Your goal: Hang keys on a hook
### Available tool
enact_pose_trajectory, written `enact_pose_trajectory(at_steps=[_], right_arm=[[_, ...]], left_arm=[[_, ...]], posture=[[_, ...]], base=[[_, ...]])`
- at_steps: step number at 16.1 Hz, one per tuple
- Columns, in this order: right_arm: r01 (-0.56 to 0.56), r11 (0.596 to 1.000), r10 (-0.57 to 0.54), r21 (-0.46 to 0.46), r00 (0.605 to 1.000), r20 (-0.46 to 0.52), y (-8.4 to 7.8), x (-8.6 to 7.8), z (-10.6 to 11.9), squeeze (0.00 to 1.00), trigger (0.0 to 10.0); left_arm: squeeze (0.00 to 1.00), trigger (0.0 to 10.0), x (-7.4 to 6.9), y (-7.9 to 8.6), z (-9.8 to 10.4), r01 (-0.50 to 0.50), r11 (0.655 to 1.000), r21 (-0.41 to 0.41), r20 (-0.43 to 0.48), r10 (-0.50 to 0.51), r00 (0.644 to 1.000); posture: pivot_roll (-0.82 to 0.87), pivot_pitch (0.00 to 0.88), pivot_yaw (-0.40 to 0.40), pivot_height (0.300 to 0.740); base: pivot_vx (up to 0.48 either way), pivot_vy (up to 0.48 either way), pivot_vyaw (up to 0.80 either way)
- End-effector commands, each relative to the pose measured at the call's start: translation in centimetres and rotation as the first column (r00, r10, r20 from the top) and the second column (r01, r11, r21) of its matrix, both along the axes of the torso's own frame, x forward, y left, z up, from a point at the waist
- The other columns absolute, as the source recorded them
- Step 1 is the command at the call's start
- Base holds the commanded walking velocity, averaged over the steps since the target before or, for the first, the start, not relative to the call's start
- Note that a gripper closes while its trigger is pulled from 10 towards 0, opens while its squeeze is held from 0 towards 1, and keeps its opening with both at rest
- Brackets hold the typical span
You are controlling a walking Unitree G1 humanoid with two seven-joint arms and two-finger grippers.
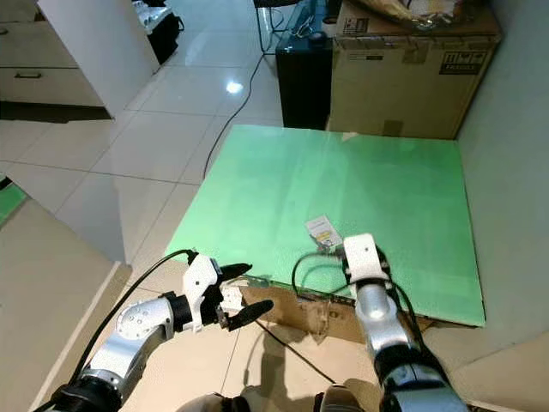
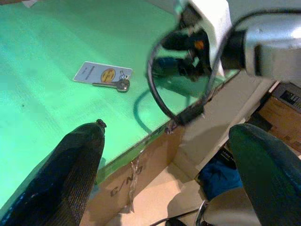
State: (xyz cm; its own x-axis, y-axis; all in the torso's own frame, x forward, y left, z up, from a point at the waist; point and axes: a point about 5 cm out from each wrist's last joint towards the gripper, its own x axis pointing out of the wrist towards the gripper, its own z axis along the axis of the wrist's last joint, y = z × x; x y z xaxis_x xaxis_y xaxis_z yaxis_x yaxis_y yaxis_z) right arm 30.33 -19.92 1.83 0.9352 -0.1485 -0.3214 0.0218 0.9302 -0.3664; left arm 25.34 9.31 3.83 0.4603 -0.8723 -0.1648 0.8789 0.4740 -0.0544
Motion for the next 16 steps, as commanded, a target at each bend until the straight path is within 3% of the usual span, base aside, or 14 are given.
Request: enact_pose_trajectory(at_steps=[1, 2, 3, 7, 11, 16], right_arm=[[0.000, 0.999, -0.001, 0.039, 1.000, 0.015, 1.0, 0.8, 0.6, 1.00, 10.0], [-0.007, 0.998, 0.005, 0.062, 0.999, 0.043, 1.6, 1.6, 1.4, 0.94, 10.0], [-0.014, 0.996, 0.008, 0.084, 0.997, 0.076, 2.0, 2.2, 2.1, 0.00, 10.0], [-0.009, 0.992, -0.002, 0.130, 0.996, 0.087, 2.6, 3.2, 3.0, 0.00, 10.0], [0.098, 0.973, -0.100, 0.210, 0.995, -0.001, 1.8, 2.2, 1.4, 0.00, 10.0], [0.107, 0.965, -0.095, 0.240, 0.994, -0.063, 2.0, 1.5, 0.3, 0.00, 10.0]], left_arm=[[0.00, 10.0, -0.4, 0.5, -0.2, 0.004, 1.000, 0.019, -0.001, -0.004, 1.000], [0.00, 10.0, -0.4, 0.5, -0.2, 0.002, 1.000, 0.019, -0.002, -0.002, 1.000], [0.00, 10.0, -0.5, 0.6, -0.2, 0.002, 1.000, 0.020, -0.003, -0.002, 1.000], [0.00, 10.0, -0.7, 0.8, -0.2, -0.003, 1.000, 0.022, -0.001, 0.003, 1.000], [0.00, 10.0, -0.9, 1.5, -0.1, -0.006, 0.999, 0.033, -0.001, 0.006, 1.000], [0.00, 10.0, -1.0, 1.7, 0.0, -0.001, 0.999, 0.045, -0.004, 0.001, 1.000]], posture=[[-0.08, 0.122, 0.173, 0.740], [-0.08, 0.121, 0.171, 0.740], [-0.08, 0.119, 0.168, 0.740], [-0.07, 0.115, 0.162, 0.740], [-0.05, 0.126, 0.172, 0.740], [-0.04, 0.142, 0.183, 0.740]], base=[[0.000, 0.000, 0.00], [0.000, 0.000, 0.00], [0.000, 0.000, 0.00], [0.000, 0.000, 0.00], [0.000, 0.000, 0.00], [0.000, 0.000, 0.00]])
